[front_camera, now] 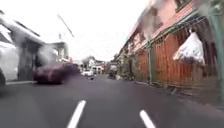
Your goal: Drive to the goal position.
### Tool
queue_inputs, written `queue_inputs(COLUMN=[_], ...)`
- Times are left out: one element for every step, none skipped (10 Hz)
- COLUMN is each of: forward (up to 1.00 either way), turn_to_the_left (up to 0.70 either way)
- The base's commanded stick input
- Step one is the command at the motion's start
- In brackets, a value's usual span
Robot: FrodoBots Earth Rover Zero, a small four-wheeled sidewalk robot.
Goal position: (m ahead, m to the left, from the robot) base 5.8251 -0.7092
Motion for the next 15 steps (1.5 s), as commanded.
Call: queue_inputs(forward=[1.00,1.00,1.00,1.00,1.00,1.00,1.00,1.00,1.00,1.00,1.00,1.00,1.00,1.00,1.00], turn_to_the_left=[0.00,0.00,0.00,0.06,0.08,0.06,0.04,0.00,0.00,0.11,0.06,0.01,0.01,0.00,-0.21])
